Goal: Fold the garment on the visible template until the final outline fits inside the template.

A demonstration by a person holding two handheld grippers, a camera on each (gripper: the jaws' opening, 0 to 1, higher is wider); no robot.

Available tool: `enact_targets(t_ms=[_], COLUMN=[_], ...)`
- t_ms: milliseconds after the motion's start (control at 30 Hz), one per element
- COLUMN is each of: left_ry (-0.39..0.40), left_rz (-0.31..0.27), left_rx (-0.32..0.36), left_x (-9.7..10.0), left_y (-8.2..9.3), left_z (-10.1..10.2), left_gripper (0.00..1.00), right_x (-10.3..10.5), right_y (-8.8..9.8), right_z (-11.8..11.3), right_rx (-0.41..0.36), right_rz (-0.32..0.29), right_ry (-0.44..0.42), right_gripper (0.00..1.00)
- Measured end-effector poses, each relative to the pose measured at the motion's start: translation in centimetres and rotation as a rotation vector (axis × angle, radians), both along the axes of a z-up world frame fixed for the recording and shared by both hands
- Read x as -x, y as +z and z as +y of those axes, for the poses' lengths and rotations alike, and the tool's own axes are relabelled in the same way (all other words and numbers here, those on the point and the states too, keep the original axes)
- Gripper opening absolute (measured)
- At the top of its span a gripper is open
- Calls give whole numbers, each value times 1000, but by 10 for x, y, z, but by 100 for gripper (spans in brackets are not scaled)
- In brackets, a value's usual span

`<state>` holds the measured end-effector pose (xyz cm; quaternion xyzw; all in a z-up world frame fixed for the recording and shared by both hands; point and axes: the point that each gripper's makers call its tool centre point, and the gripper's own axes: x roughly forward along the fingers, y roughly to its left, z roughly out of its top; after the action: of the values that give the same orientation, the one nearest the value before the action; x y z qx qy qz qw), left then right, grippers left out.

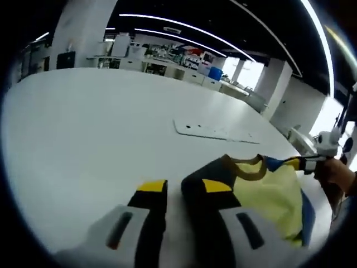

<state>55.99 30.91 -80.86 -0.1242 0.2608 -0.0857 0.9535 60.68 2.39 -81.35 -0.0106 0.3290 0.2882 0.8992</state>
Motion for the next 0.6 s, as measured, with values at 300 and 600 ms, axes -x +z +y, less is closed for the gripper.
enact_targets(t_ms=[300,600], left_ry=[-142,-246], left_rz=[-79,-126], left_rx=[-36,-63], left_x=[20,56], left_y=[28,50], left_z=[-15,-24], left_gripper=[53,78], right_x=[34,87], right_y=[21,29], right_z=[24,47], right_rx=[-21,-10], right_rz=[14,31], right_ry=[106,239], right_gripper=[70,95])
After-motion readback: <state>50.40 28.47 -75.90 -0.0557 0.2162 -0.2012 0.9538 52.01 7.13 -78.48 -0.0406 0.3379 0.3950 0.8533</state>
